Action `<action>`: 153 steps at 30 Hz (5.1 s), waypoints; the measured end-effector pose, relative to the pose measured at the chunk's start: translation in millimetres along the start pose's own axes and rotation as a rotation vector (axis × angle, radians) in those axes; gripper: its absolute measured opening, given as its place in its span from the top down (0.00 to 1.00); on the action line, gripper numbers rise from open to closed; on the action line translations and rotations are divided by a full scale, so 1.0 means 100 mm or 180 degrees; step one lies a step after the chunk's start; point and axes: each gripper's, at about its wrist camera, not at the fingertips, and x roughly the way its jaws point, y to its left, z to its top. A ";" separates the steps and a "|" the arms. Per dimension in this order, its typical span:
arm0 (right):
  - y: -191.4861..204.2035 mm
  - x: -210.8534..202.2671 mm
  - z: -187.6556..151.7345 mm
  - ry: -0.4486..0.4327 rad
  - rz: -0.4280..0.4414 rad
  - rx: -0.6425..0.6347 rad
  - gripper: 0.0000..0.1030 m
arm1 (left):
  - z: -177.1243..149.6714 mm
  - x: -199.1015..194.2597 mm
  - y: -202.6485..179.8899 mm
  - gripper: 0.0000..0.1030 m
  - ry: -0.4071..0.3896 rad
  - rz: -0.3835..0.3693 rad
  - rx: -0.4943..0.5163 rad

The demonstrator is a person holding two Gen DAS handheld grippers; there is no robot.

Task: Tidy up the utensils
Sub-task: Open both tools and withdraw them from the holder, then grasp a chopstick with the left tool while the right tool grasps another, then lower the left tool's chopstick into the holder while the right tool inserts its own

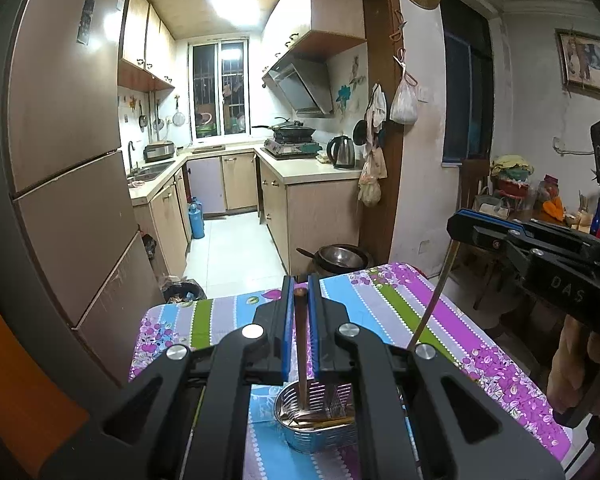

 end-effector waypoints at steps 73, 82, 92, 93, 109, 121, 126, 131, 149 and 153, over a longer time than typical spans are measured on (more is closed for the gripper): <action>1.42 -1.57 -4.18 0.0435 -0.0424 0.0042 0.83 | -3.89 -1.02 -0.92 0.82 0.0146 -0.0605 0.0236; 1.46 -1.60 -4.22 0.0382 -0.0524 0.0041 0.82 | -3.95 -1.05 -0.95 0.82 0.0018 -0.0530 0.0209; 1.44 -1.60 -4.24 0.0297 -0.0581 0.0089 0.89 | -3.97 -1.09 -0.93 0.94 -0.0054 -0.0458 0.0115; 1.44 -1.61 -4.24 0.0292 -0.0582 0.0094 0.89 | -3.97 -1.09 -0.93 0.94 -0.0062 -0.0448 0.0114; 1.42 -1.99 -3.84 -0.0069 -0.0666 -0.0079 0.92 | -3.56 -1.48 -0.85 0.95 -0.0456 -0.0412 0.0065; 1.20 -2.20 -2.97 -0.0497 -0.0463 -0.0279 0.93 | -2.75 -1.68 -0.83 0.95 -0.0988 -0.0411 0.0116; 0.95 -2.01 -2.60 -0.0393 -0.0270 -0.0197 0.93 | -2.46 -1.59 -0.84 0.95 -0.1003 -0.0470 0.0115; 0.77 -1.84 -2.30 -0.0292 -0.0163 -0.0161 0.93 | -2.19 -1.52 -0.84 0.95 -0.1018 -0.0492 0.0160; 0.59 -1.91 -1.03 -0.0526 -0.0033 -0.0297 0.93 | -1.29 -1.61 -0.68 0.95 -0.1225 -0.0374 0.0245; 0.42 -1.90 -0.71 -0.0608 -0.0064 -0.0225 0.93 | -1.03 -1.63 -0.58 0.95 -0.1289 -0.0305 0.0216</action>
